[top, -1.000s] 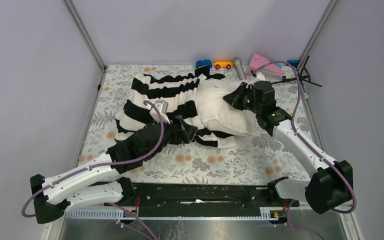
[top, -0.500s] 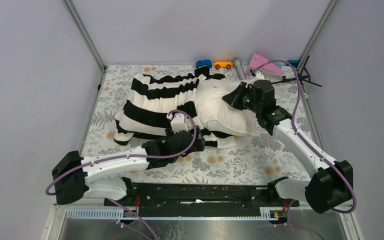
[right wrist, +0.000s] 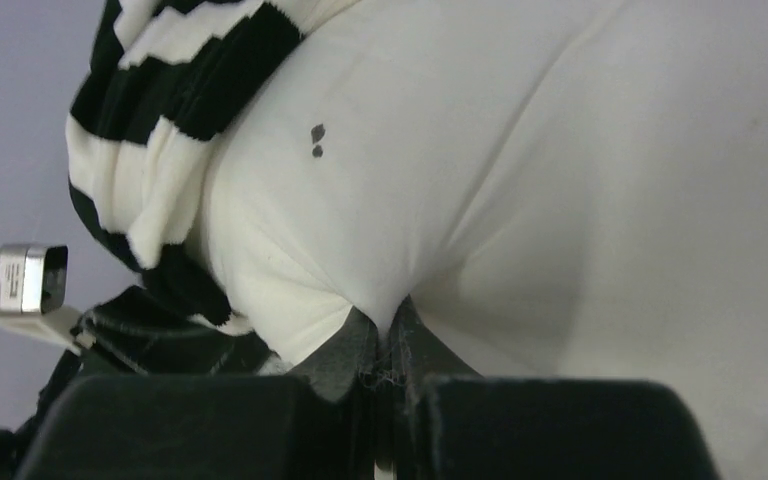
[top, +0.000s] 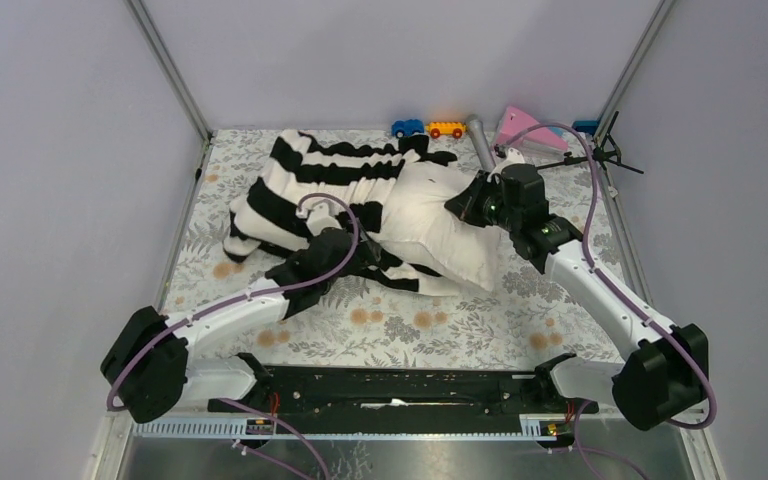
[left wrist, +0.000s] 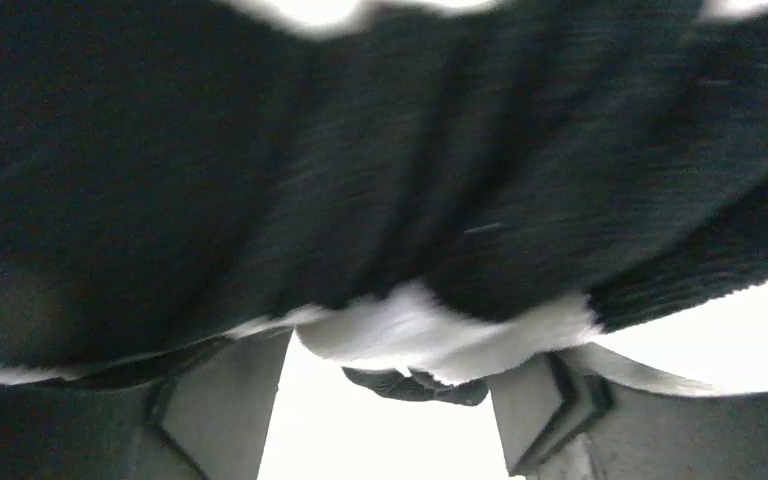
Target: Remove the pillowcase from the pillow
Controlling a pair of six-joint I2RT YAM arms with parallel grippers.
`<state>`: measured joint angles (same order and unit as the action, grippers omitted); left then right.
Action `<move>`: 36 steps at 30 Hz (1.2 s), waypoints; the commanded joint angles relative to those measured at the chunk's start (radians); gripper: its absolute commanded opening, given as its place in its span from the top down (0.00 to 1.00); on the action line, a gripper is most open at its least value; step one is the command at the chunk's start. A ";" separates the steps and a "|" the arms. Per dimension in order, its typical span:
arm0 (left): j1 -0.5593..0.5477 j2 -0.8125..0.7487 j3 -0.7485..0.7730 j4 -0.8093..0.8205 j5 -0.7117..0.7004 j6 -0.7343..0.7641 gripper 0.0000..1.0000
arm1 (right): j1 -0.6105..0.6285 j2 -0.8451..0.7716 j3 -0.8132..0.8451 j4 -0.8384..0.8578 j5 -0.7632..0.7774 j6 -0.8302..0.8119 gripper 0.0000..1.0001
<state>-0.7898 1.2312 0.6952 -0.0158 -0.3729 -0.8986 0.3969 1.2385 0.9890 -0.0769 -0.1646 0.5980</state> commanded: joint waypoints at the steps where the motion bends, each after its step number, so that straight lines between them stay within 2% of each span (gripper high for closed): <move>1: 0.143 -0.103 -0.121 -0.050 -0.132 -0.039 0.32 | 0.000 -0.114 0.036 -0.014 0.211 -0.049 1.00; 4: 0.238 -0.245 -0.209 -0.100 -0.185 -0.058 0.45 | -0.003 -0.153 0.034 -0.058 0.353 -0.082 1.00; 8: 0.352 -0.361 -0.252 -0.157 -0.156 -0.064 0.65 | -0.021 -0.234 -0.008 -0.062 0.500 -0.059 1.00; 12: 0.392 -0.436 -0.268 -0.196 -0.178 -0.070 0.95 | -0.035 -0.283 -0.051 -0.034 0.515 -0.056 1.00; 13: 0.393 -0.461 -0.272 -0.188 -0.176 -0.058 1.00 | -0.036 -0.275 -0.048 -0.036 0.492 -0.066 1.00; 17: 0.393 -0.518 -0.271 -0.105 -0.083 0.043 1.00 | -0.036 -0.217 -0.025 -0.040 0.312 -0.088 1.00; 21: 0.391 -0.510 -0.235 -0.060 0.100 0.130 1.00 | -0.035 -0.177 -0.030 -0.009 0.171 -0.081 0.95; 25: 0.387 -0.530 -0.232 0.008 0.350 0.190 0.84 | -0.035 -0.160 -0.029 -0.001 0.122 -0.076 0.95; 27: 0.342 -0.565 -0.255 0.085 0.439 0.192 0.76 | -0.036 -0.160 -0.031 0.007 0.110 -0.077 0.95; 28: 0.286 -0.582 -0.259 0.107 0.419 0.191 0.67 | -0.036 -0.161 -0.035 0.012 0.106 -0.077 0.95; 31: 0.037 -0.581 -0.234 0.098 0.201 0.222 0.38 | -0.036 -0.164 -0.050 0.030 0.101 -0.071 0.95; 33: -0.092 -0.518 -0.199 0.089 0.082 0.256 0.12 | -0.035 -0.162 -0.058 0.041 0.093 -0.061 0.95; 34: -0.137 -0.471 -0.177 0.088 0.045 0.274 0.03 | -0.035 -0.160 -0.061 0.046 0.085 -0.056 0.96; 36: -0.199 -0.374 -0.123 0.085 0.005 0.302 0.01 | -0.036 -0.154 -0.060 0.050 0.066 -0.051 0.96</move>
<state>-0.8841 0.7158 0.4629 0.0105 -0.2035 -0.6762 0.3588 1.0824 0.9195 -0.1596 -0.0219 0.5213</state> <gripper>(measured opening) 0.962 0.052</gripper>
